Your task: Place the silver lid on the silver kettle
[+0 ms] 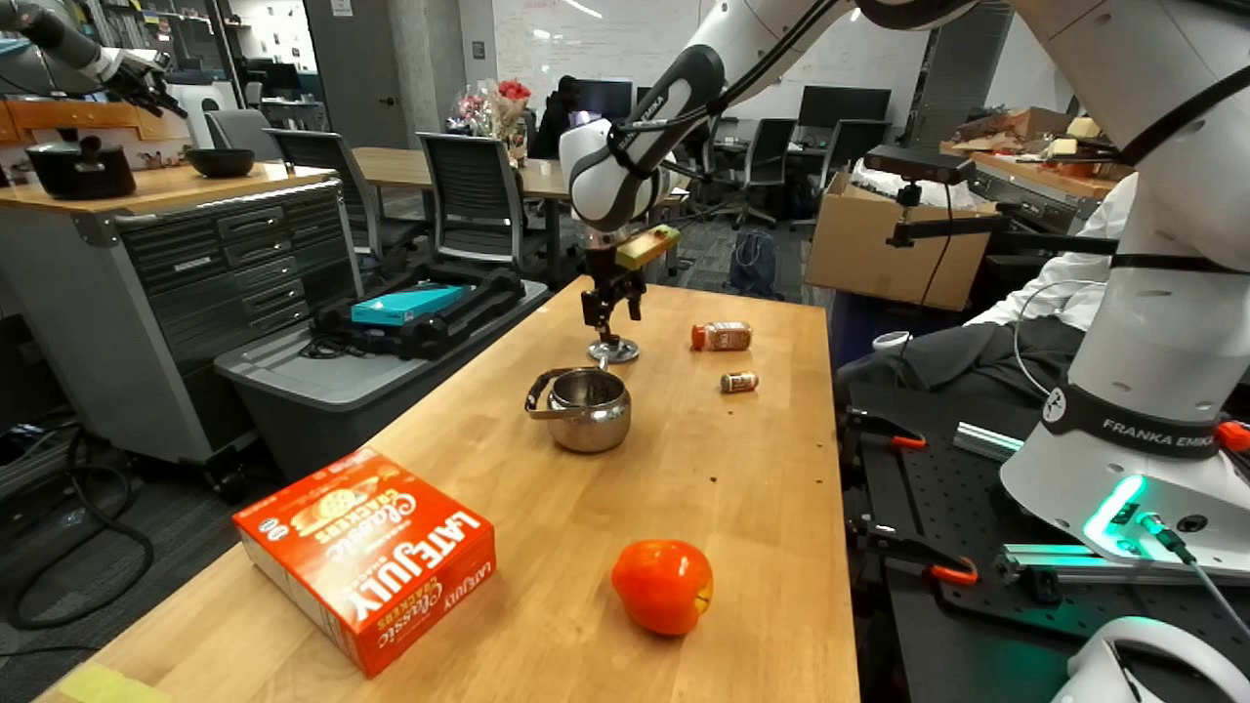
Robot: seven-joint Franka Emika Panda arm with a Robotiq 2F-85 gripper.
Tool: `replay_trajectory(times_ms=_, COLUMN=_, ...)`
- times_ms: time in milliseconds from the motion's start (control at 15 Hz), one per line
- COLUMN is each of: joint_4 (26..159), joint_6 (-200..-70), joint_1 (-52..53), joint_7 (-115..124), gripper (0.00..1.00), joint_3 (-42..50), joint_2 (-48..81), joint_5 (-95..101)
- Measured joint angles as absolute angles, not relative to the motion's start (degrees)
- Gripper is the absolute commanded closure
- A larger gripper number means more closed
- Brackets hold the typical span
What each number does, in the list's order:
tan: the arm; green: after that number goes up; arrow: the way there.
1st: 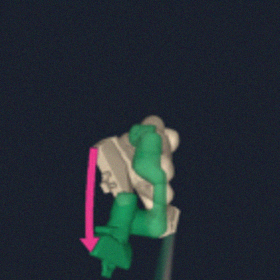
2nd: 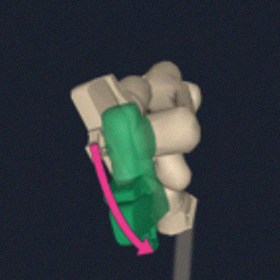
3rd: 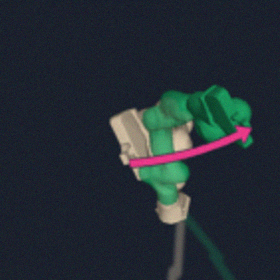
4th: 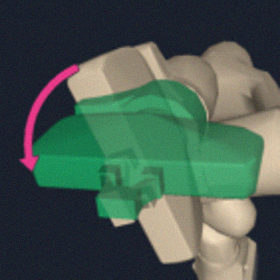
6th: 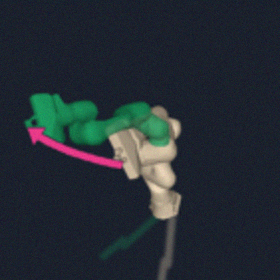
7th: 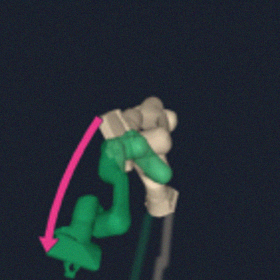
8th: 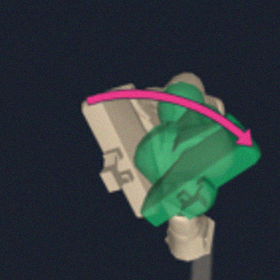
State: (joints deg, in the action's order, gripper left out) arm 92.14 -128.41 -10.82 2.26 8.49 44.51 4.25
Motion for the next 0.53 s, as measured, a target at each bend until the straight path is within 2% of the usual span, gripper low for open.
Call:
replay_trajectory(times_ms=467, joint_4=90.3, joint_6=-127.3, joint_1=-10.8, joint_7=2.5, gripper=0.02, joint_3=8.6, joint_2=46.1, joint_5=5.8)
replay_trajectory(times_ms=533, joint_4=90.2, joint_6=-127.3, joint_1=-10.7, joint_7=2.5, gripper=0.25, joint_3=8.6, joint_2=46.3, joint_5=6.0)
